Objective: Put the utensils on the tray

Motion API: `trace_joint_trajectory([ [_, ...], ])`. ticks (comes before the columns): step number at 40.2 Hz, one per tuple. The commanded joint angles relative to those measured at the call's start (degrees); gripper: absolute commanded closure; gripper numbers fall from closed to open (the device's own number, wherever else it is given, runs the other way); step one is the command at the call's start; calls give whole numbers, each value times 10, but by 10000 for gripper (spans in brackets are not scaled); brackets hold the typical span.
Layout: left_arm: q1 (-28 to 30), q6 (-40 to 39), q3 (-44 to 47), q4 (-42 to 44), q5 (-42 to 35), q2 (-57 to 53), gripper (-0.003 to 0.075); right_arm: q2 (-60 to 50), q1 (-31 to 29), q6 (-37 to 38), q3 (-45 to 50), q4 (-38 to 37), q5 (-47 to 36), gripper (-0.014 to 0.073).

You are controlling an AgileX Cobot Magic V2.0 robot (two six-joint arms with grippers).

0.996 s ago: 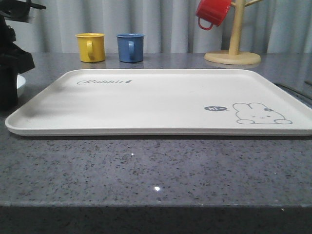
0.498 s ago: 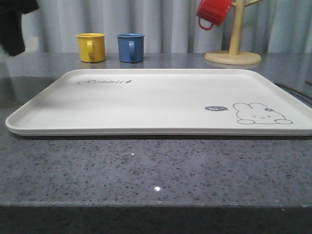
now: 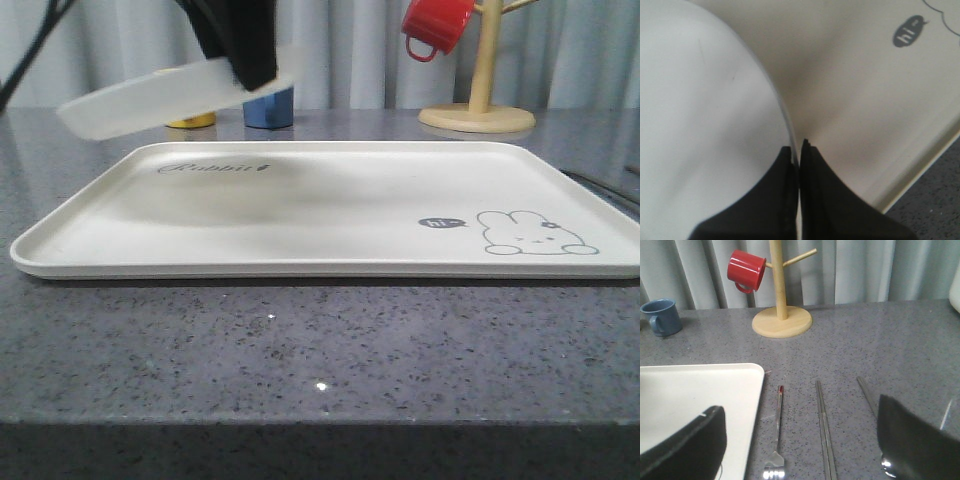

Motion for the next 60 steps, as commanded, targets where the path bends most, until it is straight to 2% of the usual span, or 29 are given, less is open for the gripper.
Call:
trace_joint_trajectory([
  [1, -29, -9, -19, 3, -21, -4, 739, 8, -4, -7, -22, -3, -45, -41],
  [23, -37, -12, -19, -30, 6, 70, 726, 8, -4, -7, -22, -3, -45, -41],
  [26, -37, -12, -19, -32, 17, 79, 657, 8, -4, -7, -22, -3, -45, -41],
  [31, -37, -13, -19, -34, 27, 86, 486, 8, -4, -7, -22, -3, -45, -41],
  [35, -37, -13, -35, -35, 47, 82, 420, 8, -4, -7, -22, -3, -45, -41],
  [47, -32, -13, -103, -35, 63, 29, 439, 8, -4, -7, -22, -3, -45, -41],
  [52, -8, -13, -98, -36, 63, 5, 536, 8, -4, -7, -22, -3, -45, -41],
  [60, 72, -14, -38, -36, 63, -64, 703, 8, -4, -7, -22, -3, -45, -41],
])
